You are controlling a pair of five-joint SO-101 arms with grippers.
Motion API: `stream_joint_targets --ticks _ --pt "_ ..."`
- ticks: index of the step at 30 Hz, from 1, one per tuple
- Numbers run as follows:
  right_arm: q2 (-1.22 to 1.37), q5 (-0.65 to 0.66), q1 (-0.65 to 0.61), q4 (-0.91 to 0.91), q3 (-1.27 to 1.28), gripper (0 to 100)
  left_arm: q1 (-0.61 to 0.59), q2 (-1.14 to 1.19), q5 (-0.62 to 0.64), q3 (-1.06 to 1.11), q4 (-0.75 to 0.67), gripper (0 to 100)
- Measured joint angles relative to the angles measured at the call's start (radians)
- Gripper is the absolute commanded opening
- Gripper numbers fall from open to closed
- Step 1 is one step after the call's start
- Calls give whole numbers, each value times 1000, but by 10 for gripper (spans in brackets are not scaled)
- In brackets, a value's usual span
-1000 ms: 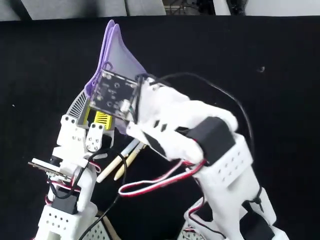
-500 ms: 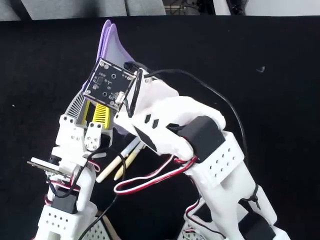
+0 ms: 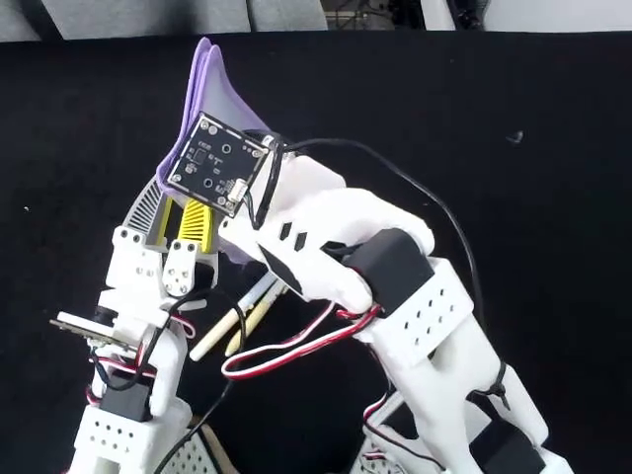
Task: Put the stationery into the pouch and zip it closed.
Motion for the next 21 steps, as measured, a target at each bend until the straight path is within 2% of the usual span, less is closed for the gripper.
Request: stream_joint_targets --ticks 5,10,15,21 --pt "-5 58 0 25 -2 164 18 0 -2 0 0 29" --pt "-49 129 2 178 -86 162 110 -2 -8 -6 -2 29" --pt "-78 146 9 330 -169 158 242 -12 -124 -14 -3 28" --pt "-84 149 68 368 -195 23 341 -14 -209 -15 -9 28"
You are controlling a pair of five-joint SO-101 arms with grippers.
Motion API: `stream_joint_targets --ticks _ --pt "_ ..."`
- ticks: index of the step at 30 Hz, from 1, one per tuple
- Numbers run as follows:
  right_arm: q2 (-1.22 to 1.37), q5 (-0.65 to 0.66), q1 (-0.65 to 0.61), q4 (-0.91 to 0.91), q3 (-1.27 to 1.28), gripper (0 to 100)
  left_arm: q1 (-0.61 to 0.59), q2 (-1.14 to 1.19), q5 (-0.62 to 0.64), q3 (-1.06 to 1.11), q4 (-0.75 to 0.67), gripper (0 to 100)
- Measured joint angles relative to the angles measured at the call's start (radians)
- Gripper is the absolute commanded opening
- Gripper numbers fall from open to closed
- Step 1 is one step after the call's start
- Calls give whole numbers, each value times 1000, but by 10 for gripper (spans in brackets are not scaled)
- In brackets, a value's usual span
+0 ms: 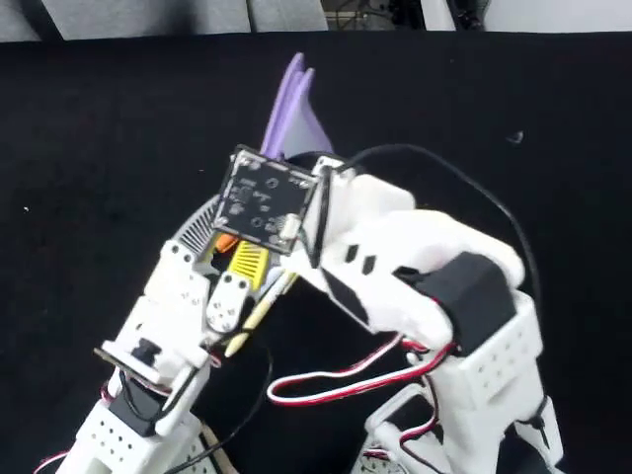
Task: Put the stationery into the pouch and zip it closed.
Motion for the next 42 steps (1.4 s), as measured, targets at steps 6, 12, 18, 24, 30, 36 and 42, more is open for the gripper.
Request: stream_joint_targets --ticks 6,12,18,24,30,36,42 --pt "0 23 6 0 -5 11 15 0 -6 2 0 28" --pt "12 32 14 0 -37 11 -6 0 -6 2 0 29" --pt "18 34 130 3 -164 11 -5 0 0 2 -6 29" --pt "18 98 245 3 -258 11 5 12 -28 17 -5 29" --pt "34 126 350 -43 -259 11 5 12 -169 48 -5 29" --pt "172 126 529 -196 -276 11 -3 14 -189 54 -5 29" --pt "324 129 658 -344 -279 11 3 14 -192 54 -5 29"
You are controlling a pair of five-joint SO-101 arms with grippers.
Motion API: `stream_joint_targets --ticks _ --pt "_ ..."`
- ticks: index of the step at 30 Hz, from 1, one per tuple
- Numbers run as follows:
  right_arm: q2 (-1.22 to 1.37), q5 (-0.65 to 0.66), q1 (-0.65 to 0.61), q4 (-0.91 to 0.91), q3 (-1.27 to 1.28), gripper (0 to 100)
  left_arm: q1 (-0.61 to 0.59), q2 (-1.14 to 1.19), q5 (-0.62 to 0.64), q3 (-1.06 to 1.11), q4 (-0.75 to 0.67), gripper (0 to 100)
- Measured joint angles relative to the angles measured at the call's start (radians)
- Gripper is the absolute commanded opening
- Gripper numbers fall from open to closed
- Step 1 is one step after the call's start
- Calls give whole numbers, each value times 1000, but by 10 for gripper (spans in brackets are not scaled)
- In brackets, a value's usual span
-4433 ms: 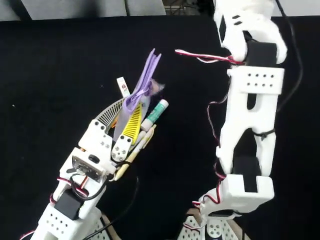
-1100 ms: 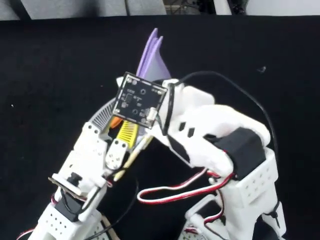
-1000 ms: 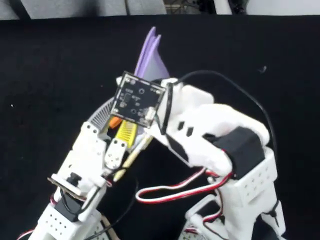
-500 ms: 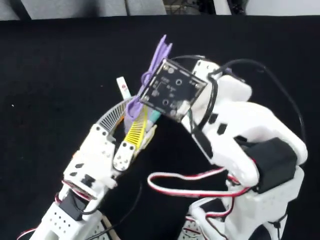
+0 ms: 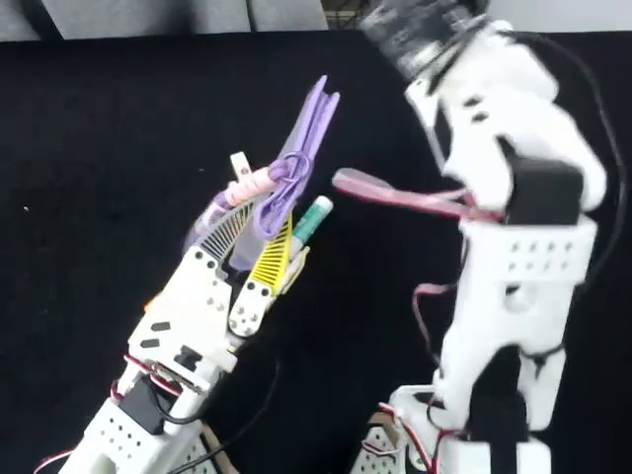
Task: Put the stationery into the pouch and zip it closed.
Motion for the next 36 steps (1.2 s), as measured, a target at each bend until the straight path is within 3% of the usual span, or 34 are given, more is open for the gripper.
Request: stream_joint_targets --ticks 7,11,16,19,22,27,36 --pt "20 0 -12 71 -72 47 -6 0 -3 0 0 29" --pt "-3 -41 -143 230 -219 196 -5 3 -3 28 2 30" --pt "5 -107 -325 463 -385 188 -5 0 -26 29 2 30" --pt "40 -117 -368 571 -433 189 -5 2 -143 29 2 30" --pt "48 -160 -364 582 -433 191 -5 2 -229 34 2 32" --pt "64 -201 -376 582 -422 191 -3 2 -183 37 12 33" --pt "166 -285 -503 582 -420 192 0 0 -144 37 253 34"
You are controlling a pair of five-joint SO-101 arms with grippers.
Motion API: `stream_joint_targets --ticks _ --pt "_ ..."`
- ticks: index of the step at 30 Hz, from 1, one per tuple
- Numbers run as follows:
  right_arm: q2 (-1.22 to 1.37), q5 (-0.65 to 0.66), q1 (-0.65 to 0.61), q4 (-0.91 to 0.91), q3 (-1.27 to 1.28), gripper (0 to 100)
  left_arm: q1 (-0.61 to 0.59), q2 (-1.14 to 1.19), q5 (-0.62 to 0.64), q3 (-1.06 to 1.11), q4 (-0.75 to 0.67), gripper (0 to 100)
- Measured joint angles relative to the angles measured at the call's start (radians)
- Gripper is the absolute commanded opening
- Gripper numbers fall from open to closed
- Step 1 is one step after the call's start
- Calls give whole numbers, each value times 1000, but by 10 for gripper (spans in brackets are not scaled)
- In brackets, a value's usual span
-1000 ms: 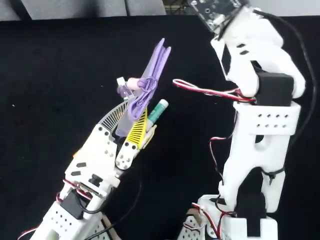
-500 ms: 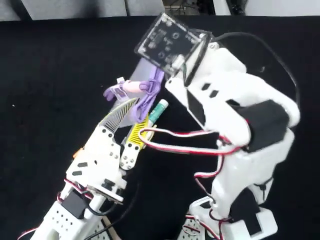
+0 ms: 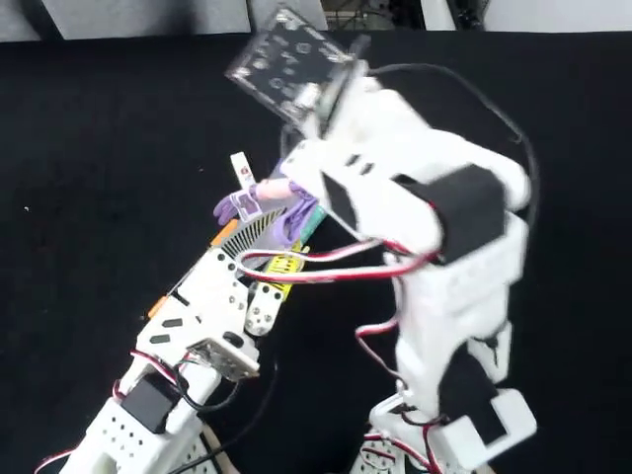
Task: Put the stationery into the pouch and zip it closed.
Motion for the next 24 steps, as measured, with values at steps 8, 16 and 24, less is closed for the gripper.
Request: stream_joint_targets --ticks 8,16,24 --pt "141 -71 -5 0 6 215 3 -17 3 -3 164 32" --pt "242 -80 -25 0 8 237 3 -18 -38 -5 201 30" --pt "167 -80 -153 2 170 237 -103 -14 -239 14 216 30"
